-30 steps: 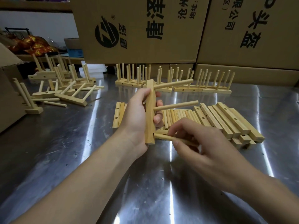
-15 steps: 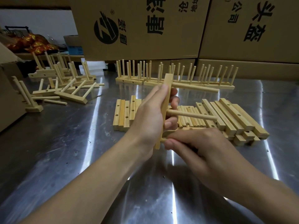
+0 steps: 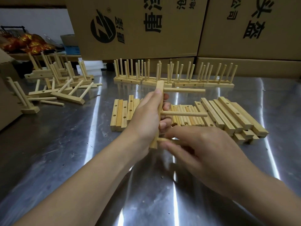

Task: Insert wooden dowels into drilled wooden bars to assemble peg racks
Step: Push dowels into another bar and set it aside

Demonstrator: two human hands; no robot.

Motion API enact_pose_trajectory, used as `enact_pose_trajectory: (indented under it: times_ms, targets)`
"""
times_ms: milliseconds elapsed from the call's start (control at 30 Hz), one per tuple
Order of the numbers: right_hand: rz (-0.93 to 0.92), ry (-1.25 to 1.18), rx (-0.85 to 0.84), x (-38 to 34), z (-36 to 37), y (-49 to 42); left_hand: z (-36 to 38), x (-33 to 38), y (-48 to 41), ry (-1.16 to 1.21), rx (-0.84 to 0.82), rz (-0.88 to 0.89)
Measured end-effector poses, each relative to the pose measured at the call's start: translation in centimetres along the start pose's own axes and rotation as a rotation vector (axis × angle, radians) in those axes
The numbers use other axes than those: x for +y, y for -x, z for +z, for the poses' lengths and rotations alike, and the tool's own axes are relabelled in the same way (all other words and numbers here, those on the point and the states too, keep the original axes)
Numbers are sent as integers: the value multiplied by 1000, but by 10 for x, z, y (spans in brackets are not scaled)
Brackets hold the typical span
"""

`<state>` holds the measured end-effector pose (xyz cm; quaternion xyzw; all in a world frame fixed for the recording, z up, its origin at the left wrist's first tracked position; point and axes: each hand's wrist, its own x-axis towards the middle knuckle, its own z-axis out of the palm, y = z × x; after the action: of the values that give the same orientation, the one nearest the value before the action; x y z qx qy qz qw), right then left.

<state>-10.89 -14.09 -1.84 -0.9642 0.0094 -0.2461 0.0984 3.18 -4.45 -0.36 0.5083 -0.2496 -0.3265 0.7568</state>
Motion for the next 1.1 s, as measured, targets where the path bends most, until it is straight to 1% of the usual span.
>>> enact_pose_trajectory:
  times_ms: [67, 167, 267, 333, 433, 500, 567, 633, 700, 767, 867, 933, 1000, 1100]
  targets:
    - [-41, -6, 46, 0, 0, -1, -1, 0, 0, 57, -8, -9]
    - [-20, -251, 52, 0, 7, -3, -2, 1, 1, 41, -44, 25]
    - [161, -565, -24, -1, 12, -3, -1, 2, 4, -67, -79, 85]
    - [247, -705, -57, -2, 13, -2, -1, 3, 5, -174, -72, 129]
    - [256, -667, -82, -1, 12, -2, 0, 0, 5, -211, -41, 123]
    - [207, -533, -94, 1, 10, -4, -2, 0, 4, -155, -18, 100]
    - [141, -358, -70, 2, 7, -6, -3, 0, 2, -110, -5, 84]
    - [119, -334, -41, 1, 7, -5, -3, 1, 1, -112, -13, 86]
    - [161, -454, -57, -1, 9, -3, -2, 1, 3, -170, -25, 121]
    - [236, -627, -96, -2, 11, -3, 1, 3, 5, -261, -31, 180]
    - [480, -1038, -215, -9, 10, -6, 4, 5, 9, -408, -63, 278]
    - [599, -1216, -297, -12, 7, -8, 4, 6, 10, -457, -80, 314]
    - [636, -1257, -349, -11, 4, -8, 6, 5, 11, -437, -83, 330]
    - [622, -1172, -382, -4, -1, -9, 8, 1, 10, -429, -65, 338]
